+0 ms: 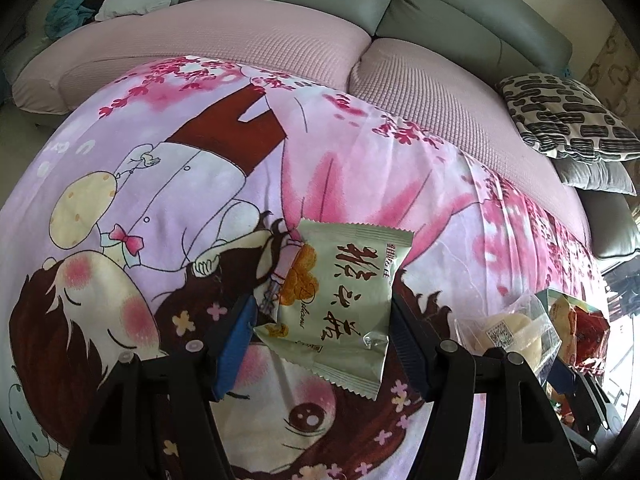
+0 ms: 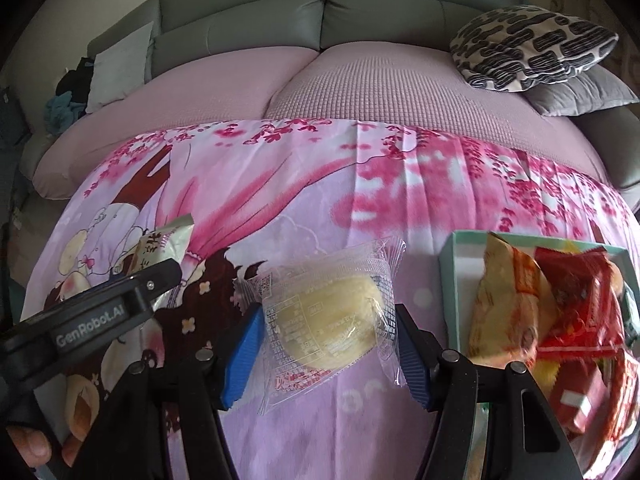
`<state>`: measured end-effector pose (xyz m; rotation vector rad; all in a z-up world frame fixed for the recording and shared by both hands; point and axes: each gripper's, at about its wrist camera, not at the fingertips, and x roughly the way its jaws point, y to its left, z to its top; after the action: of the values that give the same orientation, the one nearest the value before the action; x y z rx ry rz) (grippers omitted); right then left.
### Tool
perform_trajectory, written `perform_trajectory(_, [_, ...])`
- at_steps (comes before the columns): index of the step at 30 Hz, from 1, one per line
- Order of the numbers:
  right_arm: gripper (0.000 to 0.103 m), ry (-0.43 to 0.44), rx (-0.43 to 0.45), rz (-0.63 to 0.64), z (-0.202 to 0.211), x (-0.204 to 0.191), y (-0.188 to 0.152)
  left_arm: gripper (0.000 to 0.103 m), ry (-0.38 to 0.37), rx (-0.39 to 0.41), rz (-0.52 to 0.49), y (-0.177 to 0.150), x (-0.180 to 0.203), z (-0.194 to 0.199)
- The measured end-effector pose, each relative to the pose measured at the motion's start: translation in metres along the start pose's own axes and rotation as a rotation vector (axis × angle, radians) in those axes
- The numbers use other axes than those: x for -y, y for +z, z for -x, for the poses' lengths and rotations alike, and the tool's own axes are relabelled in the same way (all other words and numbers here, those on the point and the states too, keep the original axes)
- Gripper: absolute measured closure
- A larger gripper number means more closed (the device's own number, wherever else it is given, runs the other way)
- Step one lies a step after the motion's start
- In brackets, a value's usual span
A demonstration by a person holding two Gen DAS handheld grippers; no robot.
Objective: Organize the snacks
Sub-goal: 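Carry the pastry pack and bun over the tray and open both grippers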
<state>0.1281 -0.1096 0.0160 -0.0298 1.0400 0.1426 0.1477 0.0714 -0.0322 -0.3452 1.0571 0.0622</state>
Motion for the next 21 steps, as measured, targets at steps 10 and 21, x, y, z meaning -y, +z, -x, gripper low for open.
perform_trajectory(10, [0.037, 0.016, 0.049, -0.064, 0.037, 0.014, -0.017, 0.035, -0.022, 0.036, -0.027, -0.006, 0.017, 0.021])
perform_trajectory(21, [0.037, 0.025, 0.071, -0.144, 0.054, 0.045, -0.031, 0.035, -0.007, 0.029, -0.067, -0.017, 0.032, 0.024])
